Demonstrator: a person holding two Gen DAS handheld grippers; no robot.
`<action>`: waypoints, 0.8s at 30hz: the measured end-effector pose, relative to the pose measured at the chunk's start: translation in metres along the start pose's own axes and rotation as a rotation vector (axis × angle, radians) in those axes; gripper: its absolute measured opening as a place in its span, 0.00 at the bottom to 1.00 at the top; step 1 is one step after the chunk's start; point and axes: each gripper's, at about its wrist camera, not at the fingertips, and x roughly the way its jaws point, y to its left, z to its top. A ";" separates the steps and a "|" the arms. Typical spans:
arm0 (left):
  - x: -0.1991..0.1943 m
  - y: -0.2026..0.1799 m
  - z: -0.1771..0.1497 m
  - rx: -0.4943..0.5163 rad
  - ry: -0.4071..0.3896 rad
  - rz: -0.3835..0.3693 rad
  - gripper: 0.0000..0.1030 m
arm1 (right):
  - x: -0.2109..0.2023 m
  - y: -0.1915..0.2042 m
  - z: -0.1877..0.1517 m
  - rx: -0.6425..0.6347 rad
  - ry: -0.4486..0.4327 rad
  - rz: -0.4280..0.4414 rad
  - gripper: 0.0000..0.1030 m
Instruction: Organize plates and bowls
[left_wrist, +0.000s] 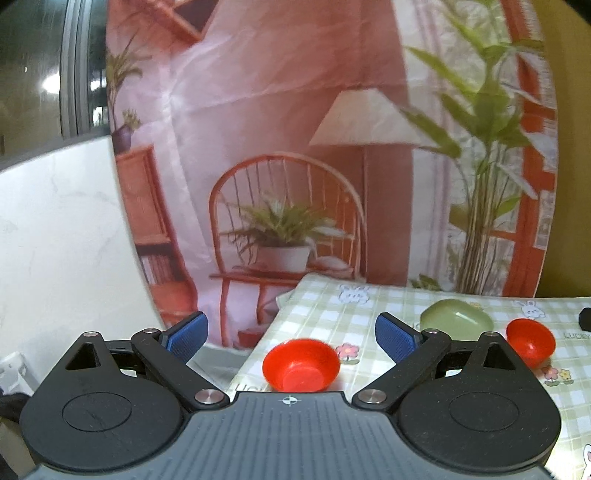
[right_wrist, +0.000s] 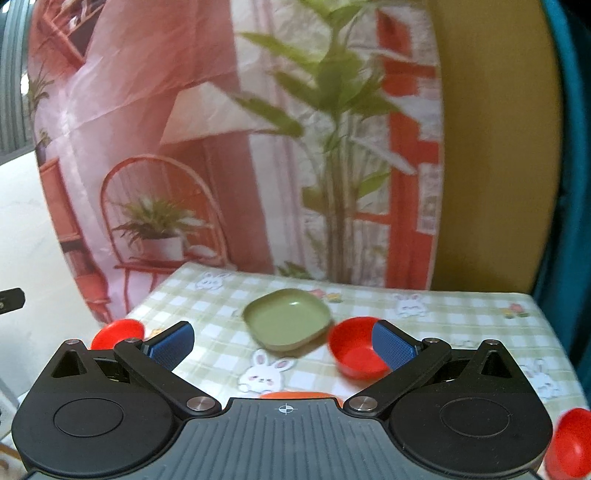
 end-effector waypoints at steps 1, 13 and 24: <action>0.006 0.004 0.000 -0.010 0.011 -0.007 0.93 | 0.006 0.005 0.001 -0.004 0.006 0.012 0.98; 0.056 0.043 -0.009 -0.038 0.055 0.013 0.76 | 0.084 0.073 0.012 -0.050 0.060 0.139 0.84; 0.093 0.069 -0.053 -0.109 0.140 0.020 0.56 | 0.139 0.128 -0.019 -0.150 0.130 0.222 0.64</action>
